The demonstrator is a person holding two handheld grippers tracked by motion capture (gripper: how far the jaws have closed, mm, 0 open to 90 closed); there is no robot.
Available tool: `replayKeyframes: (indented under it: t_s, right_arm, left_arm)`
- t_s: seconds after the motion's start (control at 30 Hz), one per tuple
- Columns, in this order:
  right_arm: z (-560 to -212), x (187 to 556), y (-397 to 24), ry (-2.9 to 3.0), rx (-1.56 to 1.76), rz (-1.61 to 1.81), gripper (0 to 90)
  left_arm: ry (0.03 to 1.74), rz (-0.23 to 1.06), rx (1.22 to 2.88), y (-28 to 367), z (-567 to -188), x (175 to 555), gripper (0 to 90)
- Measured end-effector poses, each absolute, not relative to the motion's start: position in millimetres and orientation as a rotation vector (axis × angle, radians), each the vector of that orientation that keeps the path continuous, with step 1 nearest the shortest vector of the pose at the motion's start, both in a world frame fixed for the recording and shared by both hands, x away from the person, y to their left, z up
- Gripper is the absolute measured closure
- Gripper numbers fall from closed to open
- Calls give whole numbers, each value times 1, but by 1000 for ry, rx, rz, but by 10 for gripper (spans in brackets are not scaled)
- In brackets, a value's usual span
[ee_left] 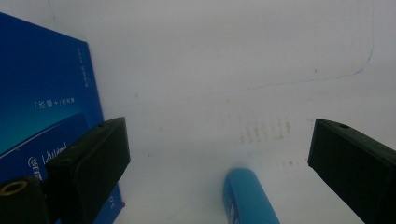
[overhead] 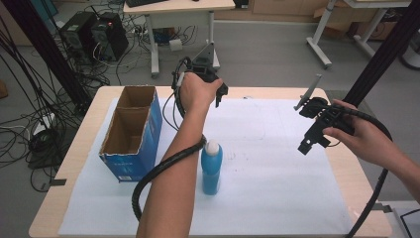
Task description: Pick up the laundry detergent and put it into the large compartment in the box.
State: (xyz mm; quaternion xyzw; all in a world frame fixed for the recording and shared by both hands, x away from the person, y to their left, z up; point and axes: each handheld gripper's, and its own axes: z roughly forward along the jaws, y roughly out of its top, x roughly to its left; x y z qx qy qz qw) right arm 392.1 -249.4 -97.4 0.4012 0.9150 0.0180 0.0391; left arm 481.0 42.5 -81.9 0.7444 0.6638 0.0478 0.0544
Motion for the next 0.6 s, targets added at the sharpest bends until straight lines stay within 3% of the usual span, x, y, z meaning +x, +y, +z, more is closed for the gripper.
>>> replayKeyframes:
  t_s: [0.6]
  right_arm:
    - [-93, 383, -251, 2779, 1254, 61, 41]
  left_arm:
    - [2002, 167, 2260, 38, -65, 437, 57]
